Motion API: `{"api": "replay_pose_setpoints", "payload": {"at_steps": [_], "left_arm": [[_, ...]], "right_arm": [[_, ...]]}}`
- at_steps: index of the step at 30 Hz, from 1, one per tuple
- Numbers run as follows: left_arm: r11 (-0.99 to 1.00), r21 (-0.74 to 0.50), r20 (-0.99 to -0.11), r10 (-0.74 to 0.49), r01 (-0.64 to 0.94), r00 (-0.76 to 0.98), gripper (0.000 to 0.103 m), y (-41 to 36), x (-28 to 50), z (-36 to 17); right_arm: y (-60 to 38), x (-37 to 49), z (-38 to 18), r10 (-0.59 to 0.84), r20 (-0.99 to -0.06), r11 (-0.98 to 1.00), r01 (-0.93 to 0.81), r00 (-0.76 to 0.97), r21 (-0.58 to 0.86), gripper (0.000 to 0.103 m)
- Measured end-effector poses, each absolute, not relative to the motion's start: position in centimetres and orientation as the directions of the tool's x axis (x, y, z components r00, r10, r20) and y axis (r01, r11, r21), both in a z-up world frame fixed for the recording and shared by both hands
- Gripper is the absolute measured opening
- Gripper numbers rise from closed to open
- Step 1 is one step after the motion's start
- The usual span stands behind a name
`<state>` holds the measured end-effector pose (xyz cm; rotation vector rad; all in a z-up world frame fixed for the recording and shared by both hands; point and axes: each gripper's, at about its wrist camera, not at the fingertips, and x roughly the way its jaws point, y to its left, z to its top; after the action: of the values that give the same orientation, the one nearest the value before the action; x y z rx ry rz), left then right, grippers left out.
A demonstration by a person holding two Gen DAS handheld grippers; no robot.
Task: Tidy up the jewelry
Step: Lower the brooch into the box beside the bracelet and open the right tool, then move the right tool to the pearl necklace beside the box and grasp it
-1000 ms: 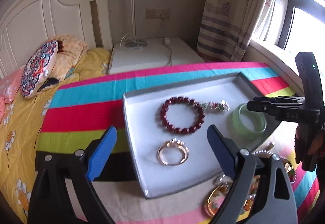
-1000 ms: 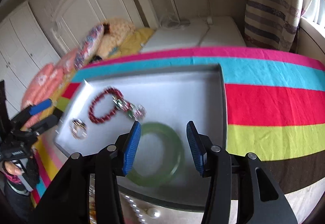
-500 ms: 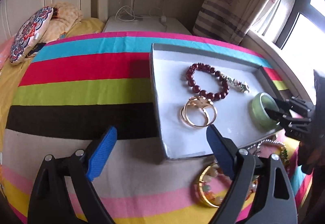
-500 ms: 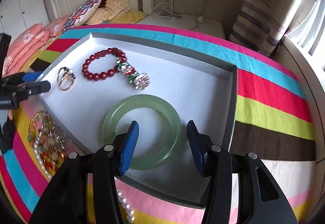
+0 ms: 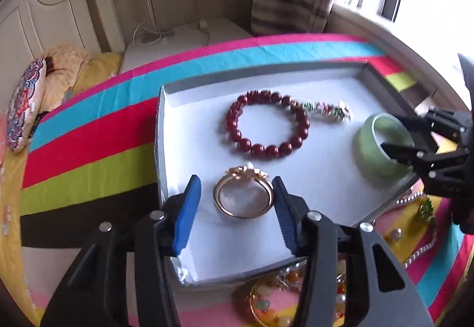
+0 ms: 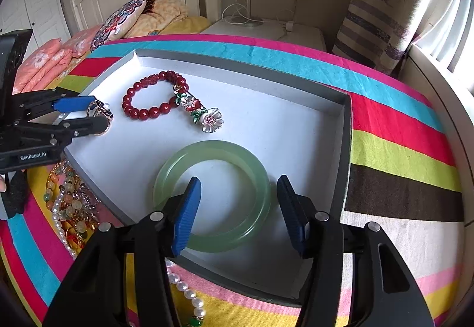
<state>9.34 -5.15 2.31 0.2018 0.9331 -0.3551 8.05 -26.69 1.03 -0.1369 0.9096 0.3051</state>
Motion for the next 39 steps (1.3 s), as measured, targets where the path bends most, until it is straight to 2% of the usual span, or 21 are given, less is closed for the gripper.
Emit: {"api": "replay_pose_setpoints", "payload": {"at_steps": [3, 6, 17, 18, 20, 23, 24, 25, 26, 28, 30, 31, 33, 35, 39], "left_arm": [[0.925, 0.029, -0.84, -0.182, 0.379, 0.51, 0.047, -5.3, 7.6, 2.6], [0.927, -0.007, -0.848, -0.204, 0.376, 0.488, 0.047, -4.4, 4.7, 2.7], [0.936, -0.006, -0.807, -0.212, 0.351, 0.551, 0.05, -2.2, -5.8, 2.1], [0.935, -0.018, -0.799, -0.227, 0.354, 0.557, 0.053, -1.9, -6.5, 2.1], [0.933, -0.055, -0.774, -0.264, 0.355, 0.575, 0.058, -1.4, -7.6, 2.3], [0.936, -0.094, -0.687, -0.307, 0.338, 0.658, 0.084, -0.1, -10.2, 3.7], [0.938, -0.102, -0.658, -0.313, 0.33, 0.685, 0.096, 0.3, -10.9, 4.2], [0.945, -0.106, -0.61, -0.307, 0.309, 0.73, 0.101, 1.0, -12.0, 4.7], [0.951, -0.105, -0.573, -0.296, 0.289, 0.764, 0.101, 1.5, -12.9, 5.0], [0.961, -0.106, -0.545, -0.27, 0.254, 0.794, 0.101, 2.5, -13.5, 5.1], [0.968, -0.12, -0.553, -0.25, 0.221, 0.795, 0.101, 3.3, -13.3, 4.7], [0.97, -0.134, -0.561, -0.242, 0.201, 0.792, 0.101, 3.7, -13.1, 4.4], [0.963, -0.203, -0.573, -0.265, 0.179, 0.775, 0.101, 4.8, -12.4, 4.1], [0.952, -0.257, -0.572, -0.287, 0.165, 0.769, 0.101, 5.8, -11.7, 3.8], [0.936, -0.328, -0.596, -0.313, 0.132, 0.739, 0.101, 6.7, -11.0, 2.8]], "right_arm": [[-26.5, 7.6, 1.1, 0.215, -0.801, 0.94, -0.342, 0.559, 0.014, 0.053], [-26.1, 5.9, 1.1, 0.23, -0.805, 0.928, -0.373, 0.547, 0.012, 0.053], [-24.9, -3.2, 1.0, 0.242, -0.79, 0.924, -0.382, 0.563, 0.011, 0.054], [-24.8, -3.9, 1.0, 0.234, -0.786, 0.928, -0.372, 0.572, 0.006, 0.054], [-24.7, -5.9, 1.6, 0.206, -0.743, 0.944, -0.329, 0.636, -0.02, 0.067], [-24.7, -10.0, 3.1, 0.279, -0.648, 0.941, -0.338, 0.709, 0.036, 0.069], [-24.7, -11.0, 3.3, 0.303, -0.627, 0.938, -0.343, 0.718, 0.06, 0.069], [-24.6, -12.1, 3.5, 0.334, -0.614, 0.93, -0.357, 0.715, 0.09, 0.069], [-24.5, -12.7, 3.5, 0.357, -0.609, 0.922, -0.374, 0.709, 0.105, 0.069], [-23.4, -13.9, 3.4, 0.384, -0.609, 0.907, -0.409, 0.694, 0.106, 0.063], [-21.9, -14.3, 2.8, 0.398, -0.637, 0.89, -0.446, 0.66, 0.093, 0.058], [-21.2, -14.4, 2.5, 0.4, -0.647, 0.884, -0.46, 0.649, 0.085, 0.053], [-19.6, -14.8, 2.1, 0.366, -0.67, 0.876, -0.481, 0.646, 0.015, 0.048], [-18.6, -14.9, 2.1, 0.39, -0.681, 0.858, -0.513, 0.62, 0.024, 0.04], [-17.3, -15.0, 1.8, 0.42, -0.694, 0.822, -0.569, 0.585, 0.019, 0.032]]}}
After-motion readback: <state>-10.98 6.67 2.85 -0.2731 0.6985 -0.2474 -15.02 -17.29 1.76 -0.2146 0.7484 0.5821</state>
